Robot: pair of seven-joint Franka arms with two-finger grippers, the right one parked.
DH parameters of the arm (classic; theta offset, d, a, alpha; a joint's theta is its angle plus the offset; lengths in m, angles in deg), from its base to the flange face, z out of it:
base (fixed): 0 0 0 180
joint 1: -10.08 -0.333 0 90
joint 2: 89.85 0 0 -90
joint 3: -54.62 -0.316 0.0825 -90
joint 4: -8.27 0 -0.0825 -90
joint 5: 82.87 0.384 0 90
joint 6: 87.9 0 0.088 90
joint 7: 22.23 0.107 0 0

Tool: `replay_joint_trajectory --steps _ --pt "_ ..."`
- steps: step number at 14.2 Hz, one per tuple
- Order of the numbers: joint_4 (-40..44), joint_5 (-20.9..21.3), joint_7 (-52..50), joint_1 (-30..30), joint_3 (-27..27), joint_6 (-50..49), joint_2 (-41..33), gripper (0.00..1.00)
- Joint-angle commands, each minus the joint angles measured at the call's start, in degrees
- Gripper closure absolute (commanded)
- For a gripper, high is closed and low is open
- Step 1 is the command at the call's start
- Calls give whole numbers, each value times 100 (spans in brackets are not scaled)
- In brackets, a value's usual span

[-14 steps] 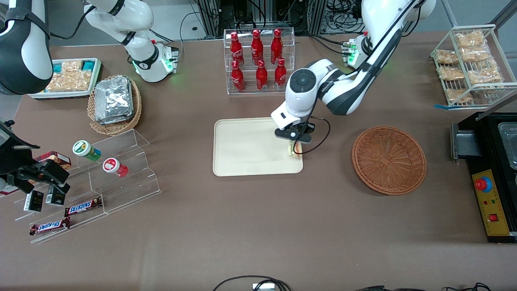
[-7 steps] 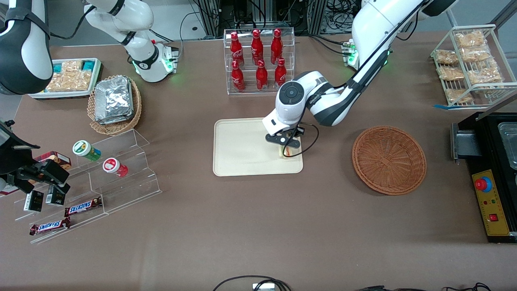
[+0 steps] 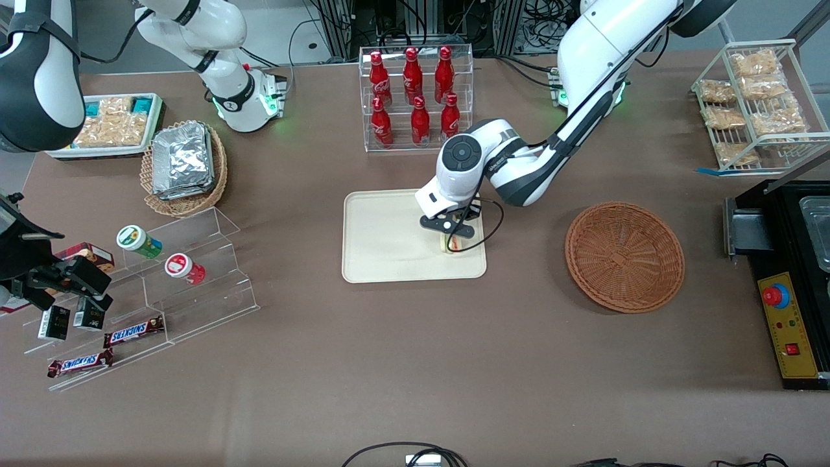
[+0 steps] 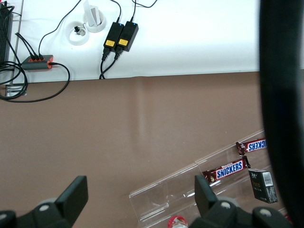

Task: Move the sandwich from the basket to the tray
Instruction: 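Carry the sandwich over the cream tray and lower it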

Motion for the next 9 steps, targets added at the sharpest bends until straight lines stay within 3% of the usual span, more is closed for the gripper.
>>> replay_joint_trajectory --steps 1,3,7,8,9 --pt "123 157 -209 98 -32 8 159 100" --pt "114 157 -270 99 -32 8 186 75" --pt "114 349 -385 99 -32 0 195 11" --pt "122 350 -394 99 -32 -35 195 3" --pt "131 350 -394 81 -32 -53 186 1"
